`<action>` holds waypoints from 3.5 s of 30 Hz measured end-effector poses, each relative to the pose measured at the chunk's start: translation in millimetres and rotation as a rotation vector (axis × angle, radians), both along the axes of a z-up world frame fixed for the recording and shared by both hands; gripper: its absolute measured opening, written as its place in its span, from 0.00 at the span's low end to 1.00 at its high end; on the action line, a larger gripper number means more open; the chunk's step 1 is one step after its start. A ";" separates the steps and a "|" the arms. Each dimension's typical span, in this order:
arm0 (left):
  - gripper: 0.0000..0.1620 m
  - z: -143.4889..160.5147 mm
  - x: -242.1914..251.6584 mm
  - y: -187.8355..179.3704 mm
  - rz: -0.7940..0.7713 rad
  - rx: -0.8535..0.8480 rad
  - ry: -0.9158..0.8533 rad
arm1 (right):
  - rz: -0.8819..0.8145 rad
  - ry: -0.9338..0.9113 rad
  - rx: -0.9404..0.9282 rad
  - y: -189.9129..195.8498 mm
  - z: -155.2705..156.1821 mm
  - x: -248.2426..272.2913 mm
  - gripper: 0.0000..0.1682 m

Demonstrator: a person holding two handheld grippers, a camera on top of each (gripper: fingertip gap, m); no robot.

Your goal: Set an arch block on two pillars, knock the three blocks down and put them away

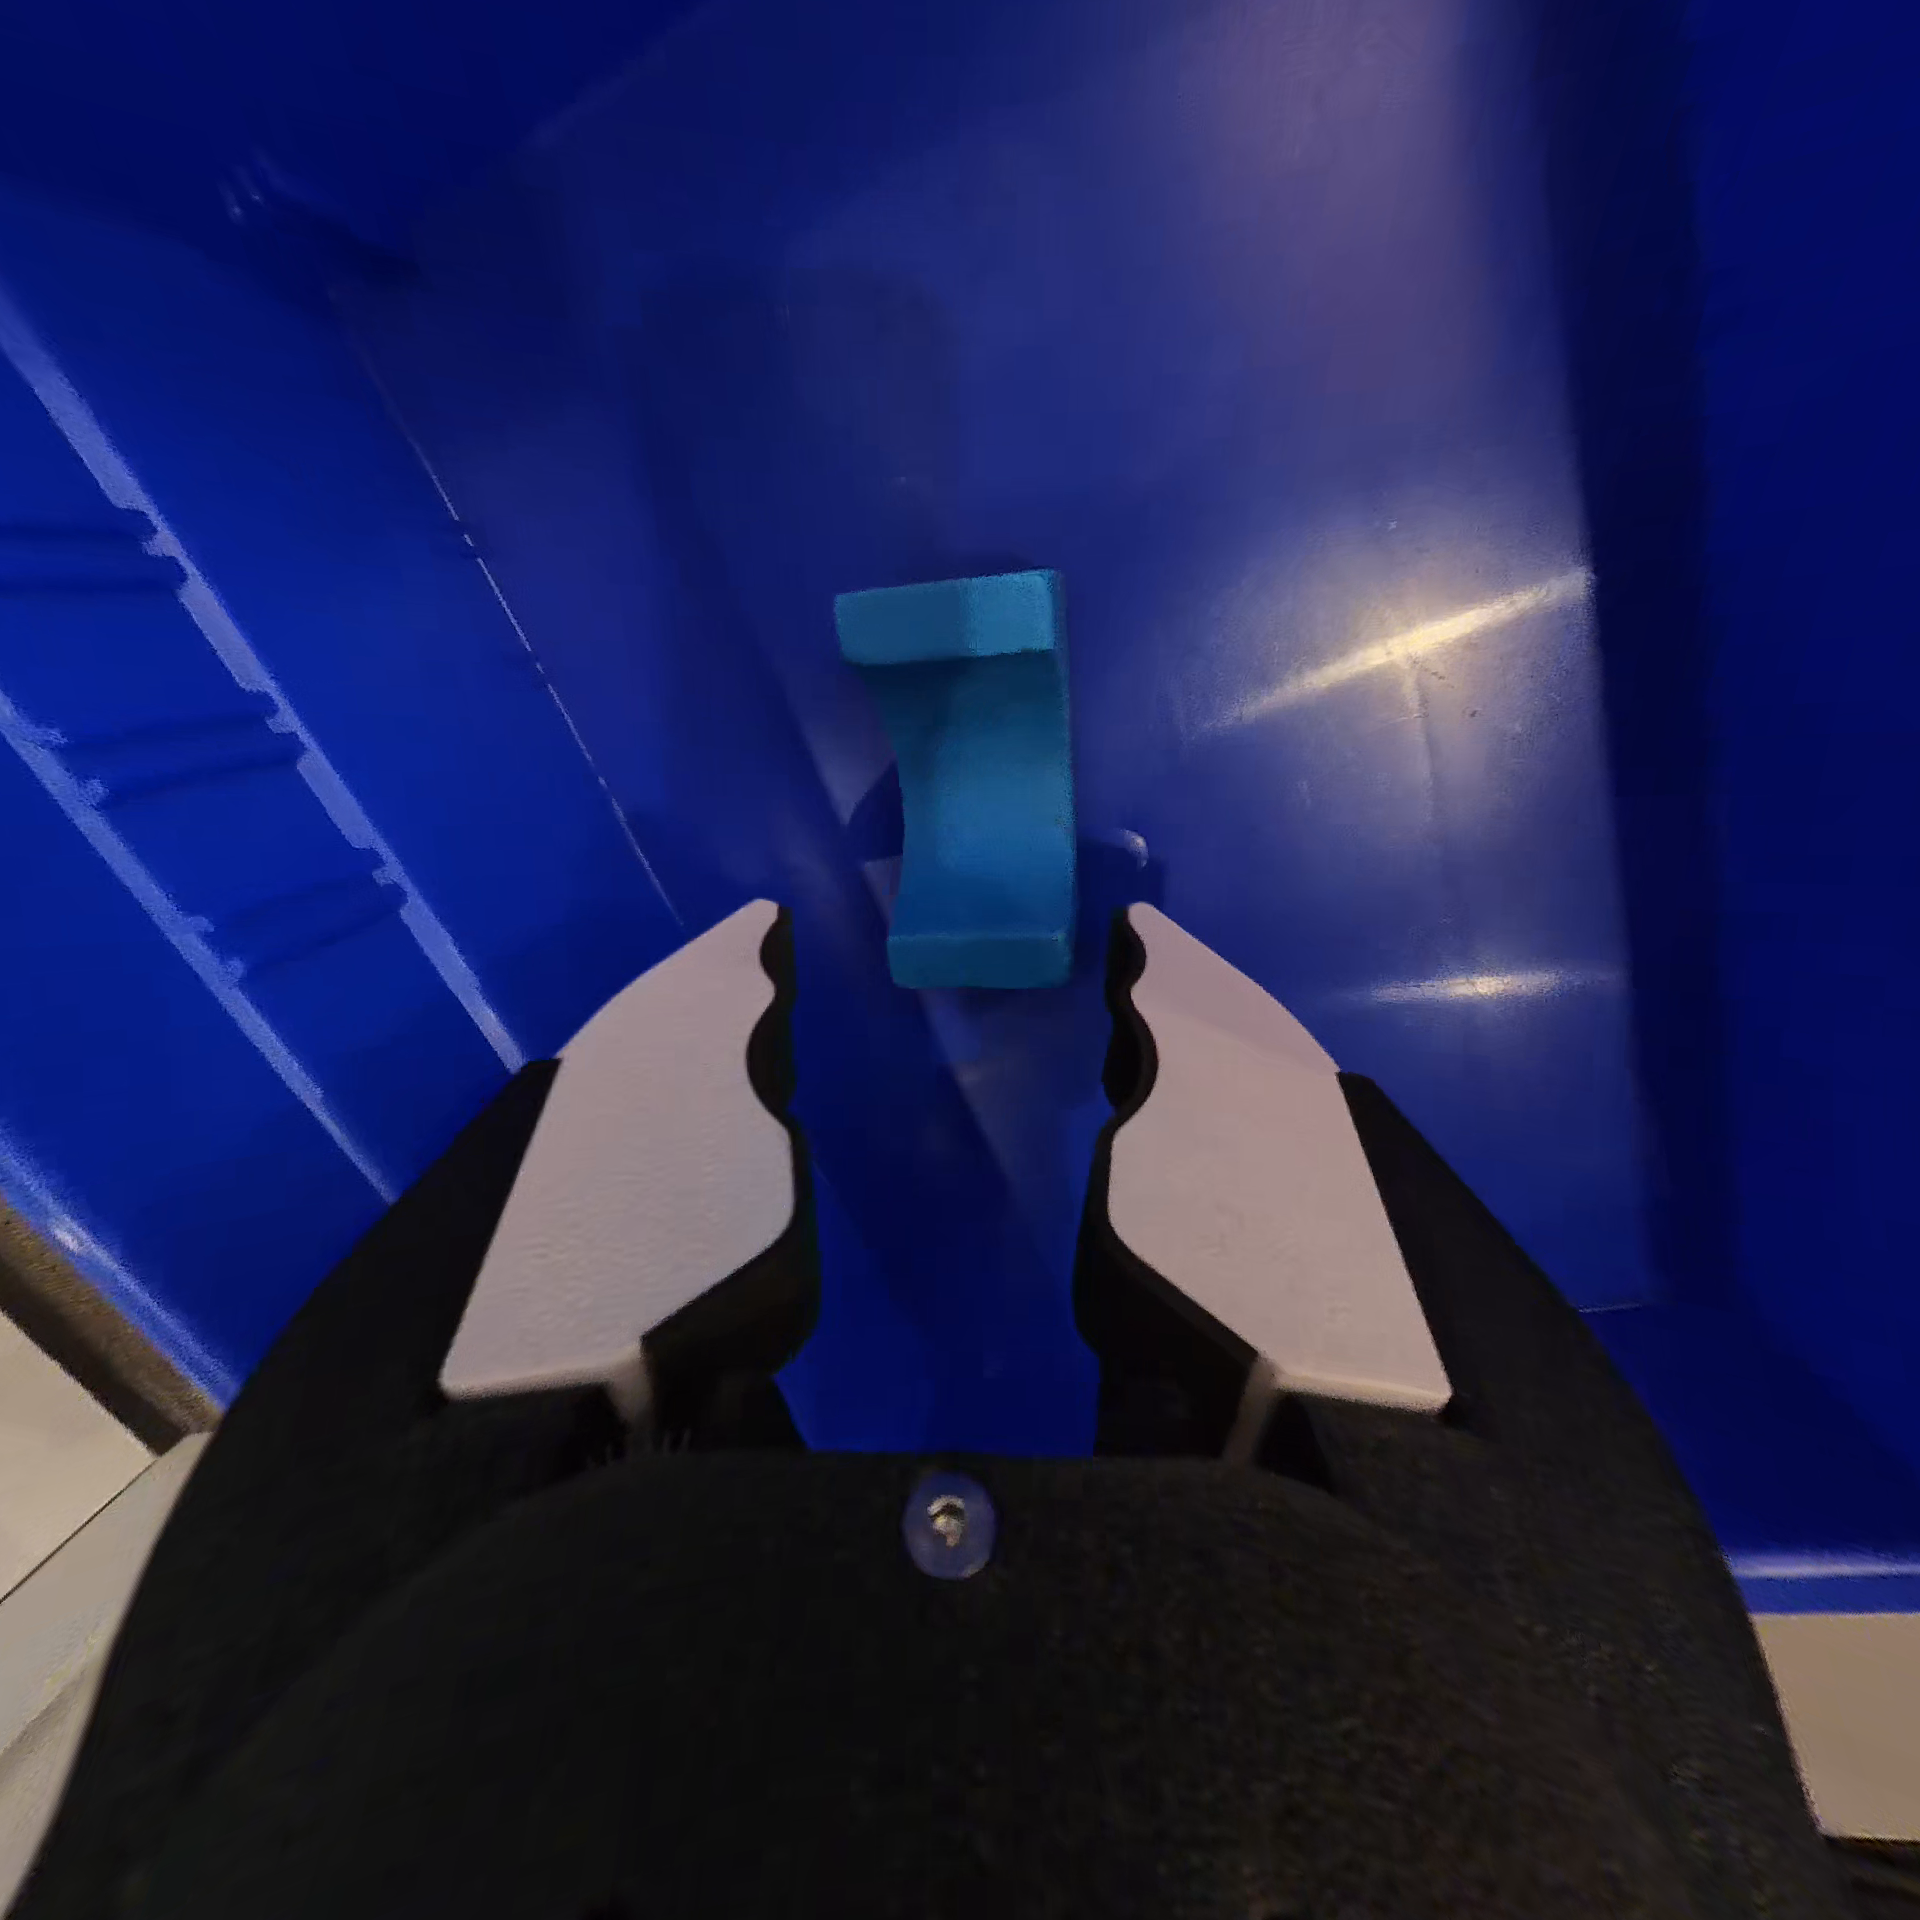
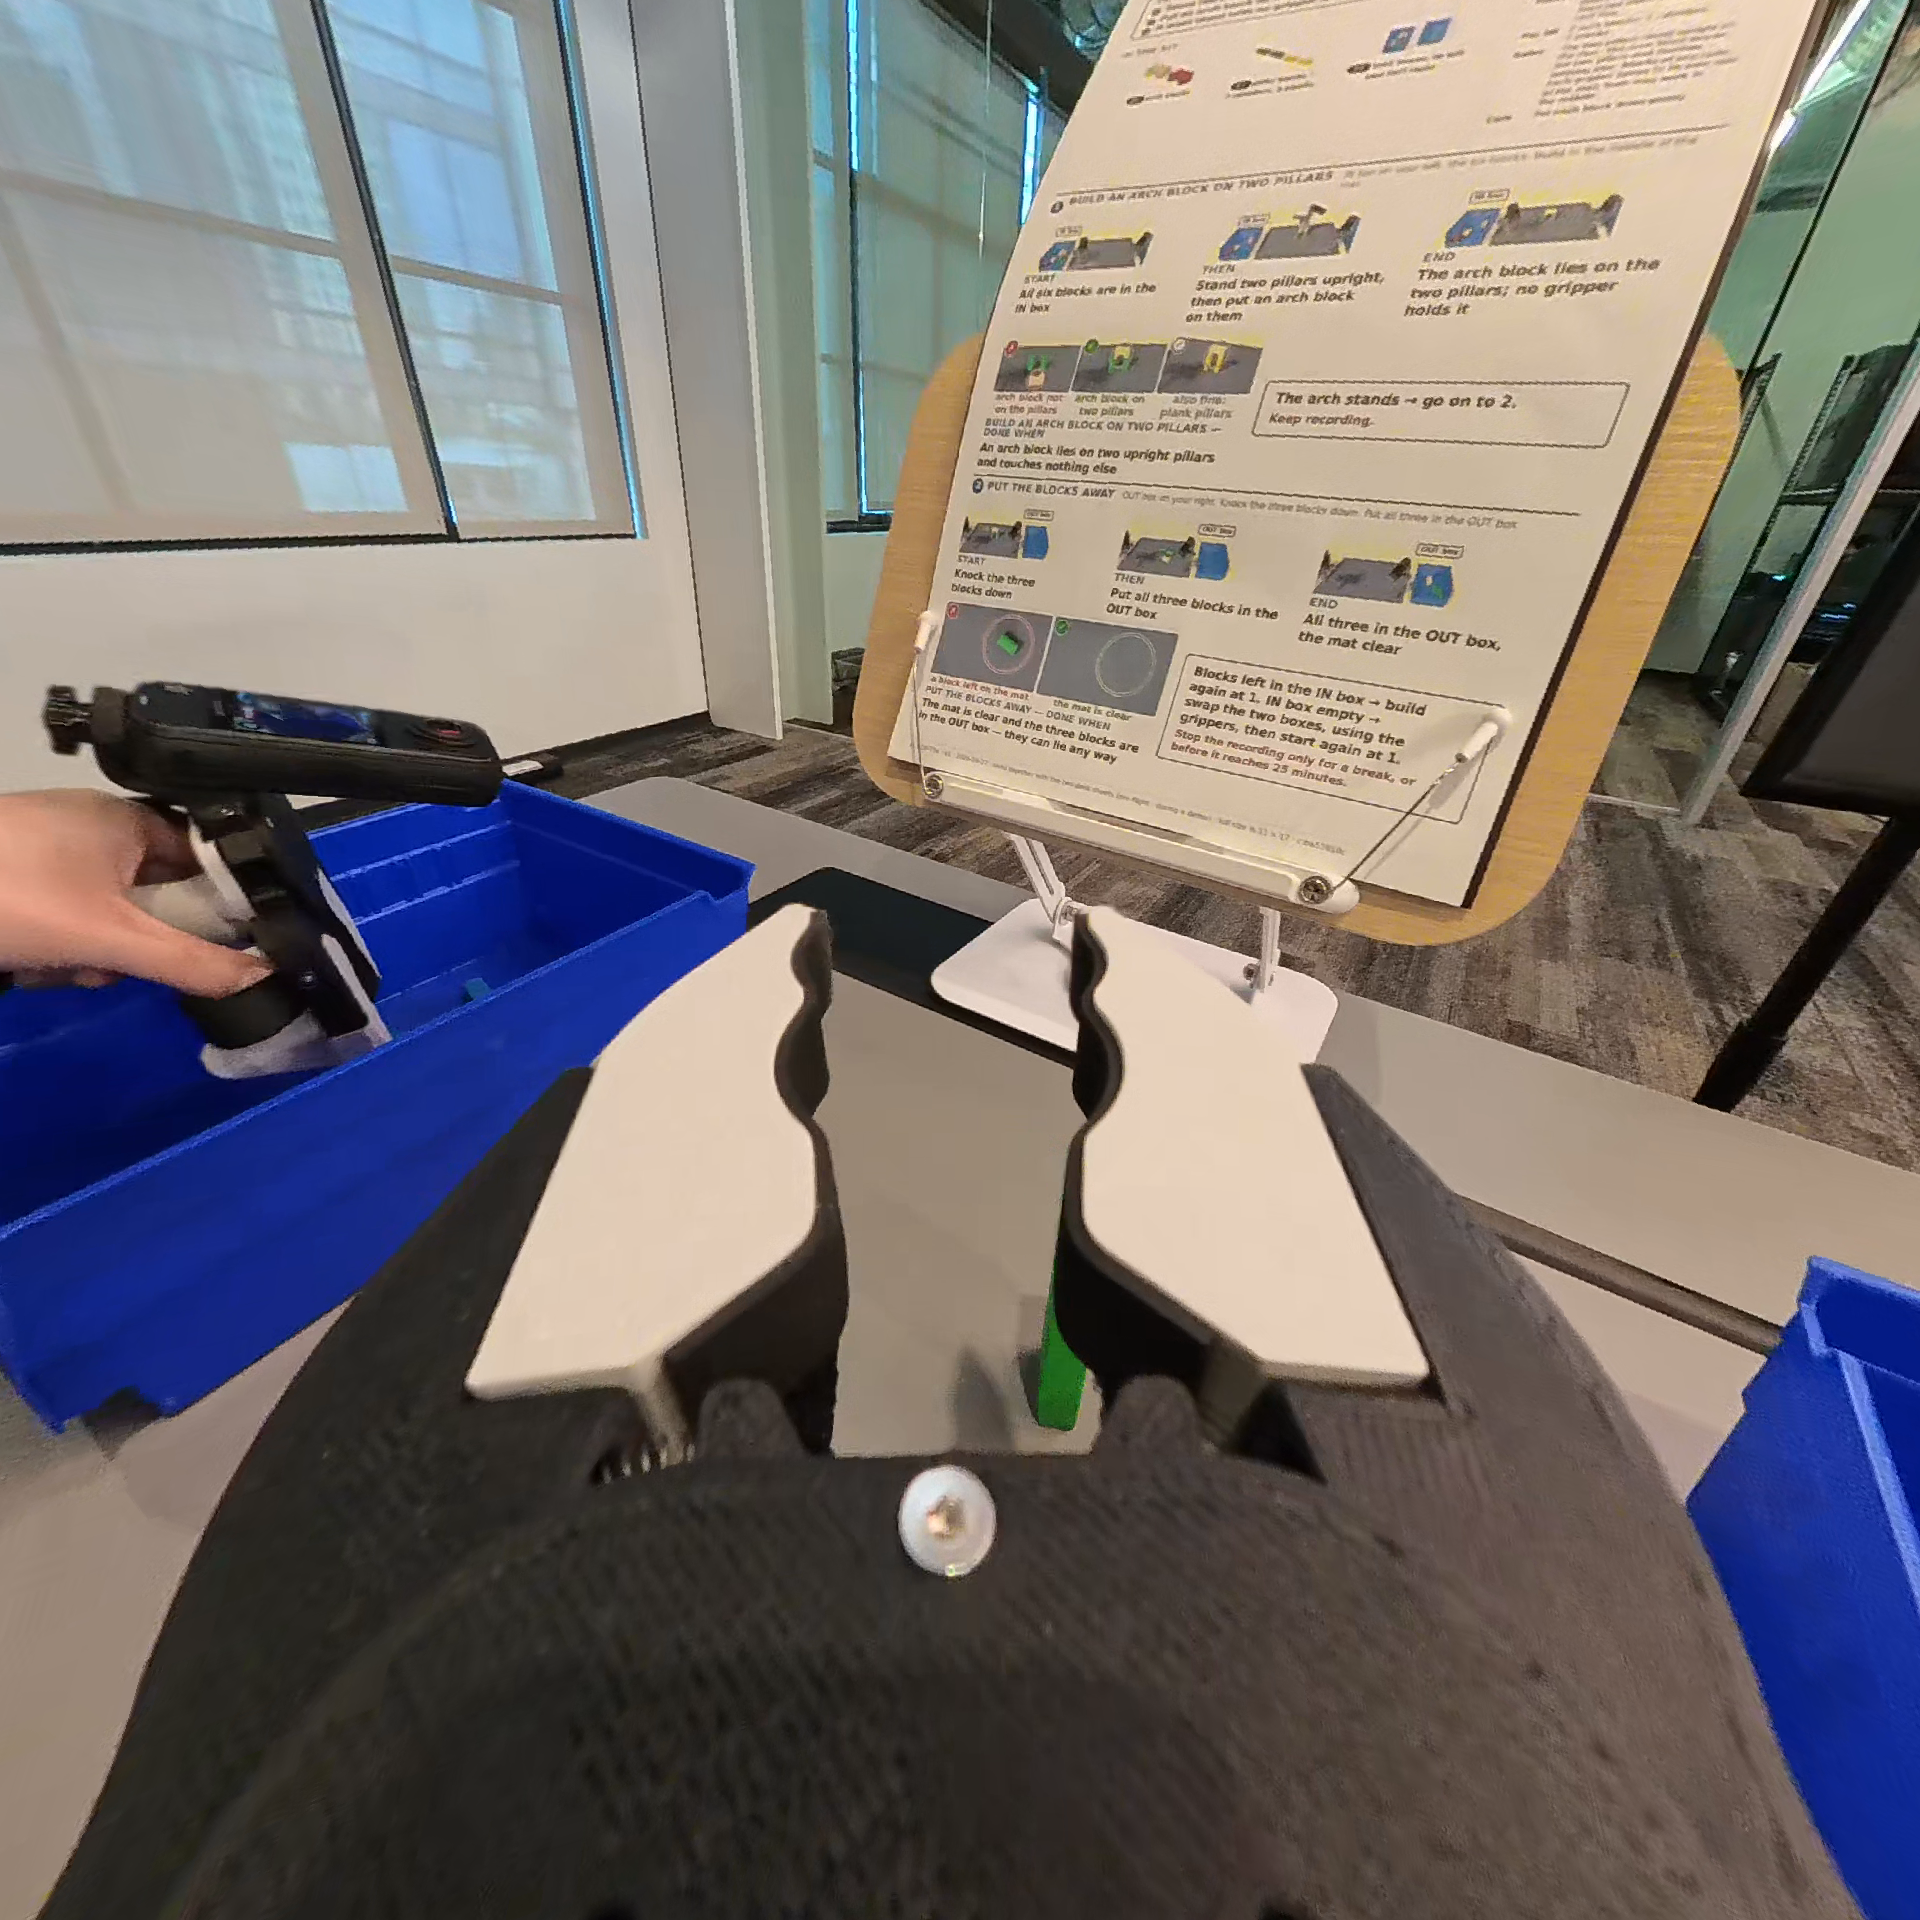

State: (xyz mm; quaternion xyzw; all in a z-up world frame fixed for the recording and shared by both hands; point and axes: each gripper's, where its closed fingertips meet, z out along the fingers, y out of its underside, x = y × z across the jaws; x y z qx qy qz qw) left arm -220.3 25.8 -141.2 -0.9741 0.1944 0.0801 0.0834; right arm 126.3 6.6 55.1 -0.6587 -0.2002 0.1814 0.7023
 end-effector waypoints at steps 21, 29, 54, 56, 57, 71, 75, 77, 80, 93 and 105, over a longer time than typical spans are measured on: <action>0.21 116.5 87.2 -4.4 -0.272 0.328 -0.590 | 0.331 -0.054 -0.042 -26.4 -16.8 -49.2 0.27; 0.21 232.1 241.2 -62.5 -0.735 0.808 -0.846 | 0.678 0.462 -0.294 -59.8 20.6 -55.6 0.26; 0.21 220.0 311.8 -85.7 -0.789 1.082 -0.565 | 0.466 0.328 -0.109 -64.7 37.9 -35.0 0.09; 0.21 216.3 311.7 -83.6 -0.773 1.074 -0.546 | 0.462 0.301 -0.112 -62.7 35.4 -34.8 0.09; 0.21 214.2 311.8 -83.0 -0.765 1.067 -0.543 | 0.453 0.275 -0.102 -60.6 35.1 -33.7 0.08; 0.28 217.7 251.9 -60.0 -0.592 0.889 -0.547 | -0.273 -1.041 0.306 42.5 -31.7 51.8 0.08; 0.27 229.1 239.3 -61.0 -0.561 0.896 -0.611 | -0.386 -1.285 0.399 46.2 -51.4 56.0 0.08; 0.26 232.5 235.6 -61.4 -0.556 0.897 -0.627 | -0.376 -1.341 0.413 45.5 -63.4 49.7 0.08; 0.25 234.8 232.6 -61.3 -0.558 0.900 -0.631 | -0.383 -1.414 0.426 48.0 -76.8 45.8 0.08; 0.25 231.7 242.7 -68.5 -0.613 0.887 -0.603 | -0.378 -1.503 0.414 58.8 -88.5 44.6 0.08; 0.24 227.2 246.4 -68.8 -0.630 0.877 -0.582 | -0.354 -1.538 0.395 62.7 -94.2 45.7 0.08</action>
